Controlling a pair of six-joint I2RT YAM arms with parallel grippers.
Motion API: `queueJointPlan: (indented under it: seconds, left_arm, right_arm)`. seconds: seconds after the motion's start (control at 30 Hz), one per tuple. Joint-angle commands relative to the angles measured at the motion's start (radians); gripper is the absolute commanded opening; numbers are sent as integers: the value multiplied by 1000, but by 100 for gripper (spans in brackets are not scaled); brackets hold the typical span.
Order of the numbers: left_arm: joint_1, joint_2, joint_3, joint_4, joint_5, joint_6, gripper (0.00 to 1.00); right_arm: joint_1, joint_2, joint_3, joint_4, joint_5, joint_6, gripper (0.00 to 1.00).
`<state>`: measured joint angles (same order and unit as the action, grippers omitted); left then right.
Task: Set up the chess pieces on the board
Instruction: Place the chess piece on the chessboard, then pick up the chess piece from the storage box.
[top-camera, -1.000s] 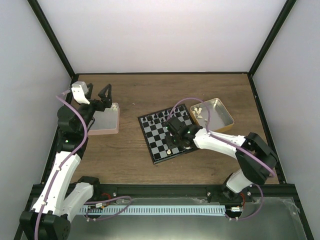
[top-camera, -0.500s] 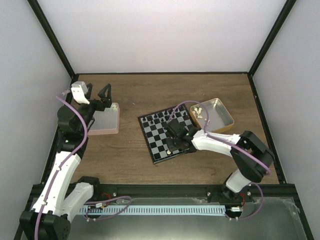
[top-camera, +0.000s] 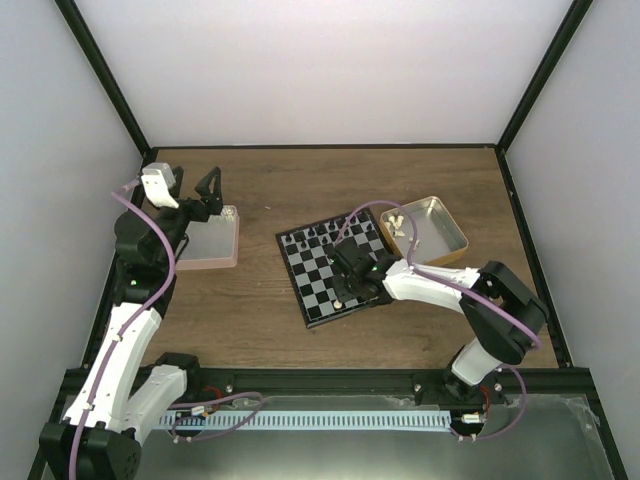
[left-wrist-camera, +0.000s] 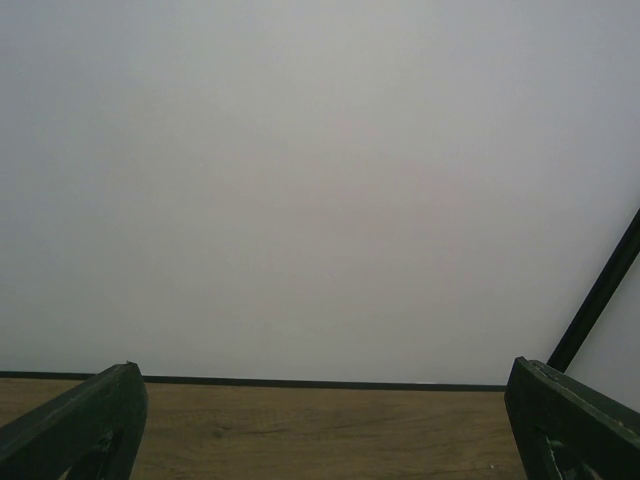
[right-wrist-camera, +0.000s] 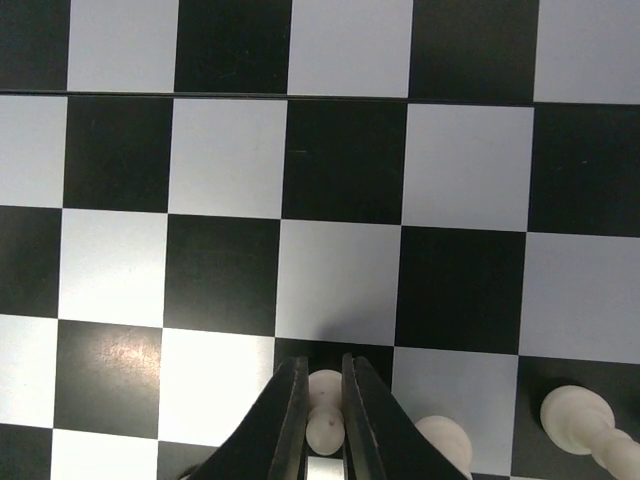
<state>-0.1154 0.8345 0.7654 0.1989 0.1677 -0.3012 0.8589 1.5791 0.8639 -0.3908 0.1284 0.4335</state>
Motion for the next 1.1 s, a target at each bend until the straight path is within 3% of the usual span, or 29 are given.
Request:
queueJointPlan:
  seconds: [0.0, 0.23, 0.53, 0.87, 1.07]
  left_arm:
    - [4, -8, -1, 17, 1, 18, 100]
    - [5, -5, 0, 15, -1, 19, 100]
    - [5, -7, -1, 12, -3, 19, 100]
    - [5, -10, 1, 12, -4, 20, 100]
    - [4, -10, 1, 10, -2, 21, 100]
  right_arm:
    - [5, -10, -1, -34, 17, -7, 9]
    - [5, -24, -10, -33, 17, -5, 9]
    - [5, -74, 11, -54, 3, 3, 23]
    - [5, -174, 4, -111, 144, 79, 23]
    - [4, -134, -23, -120, 128, 92, 23]
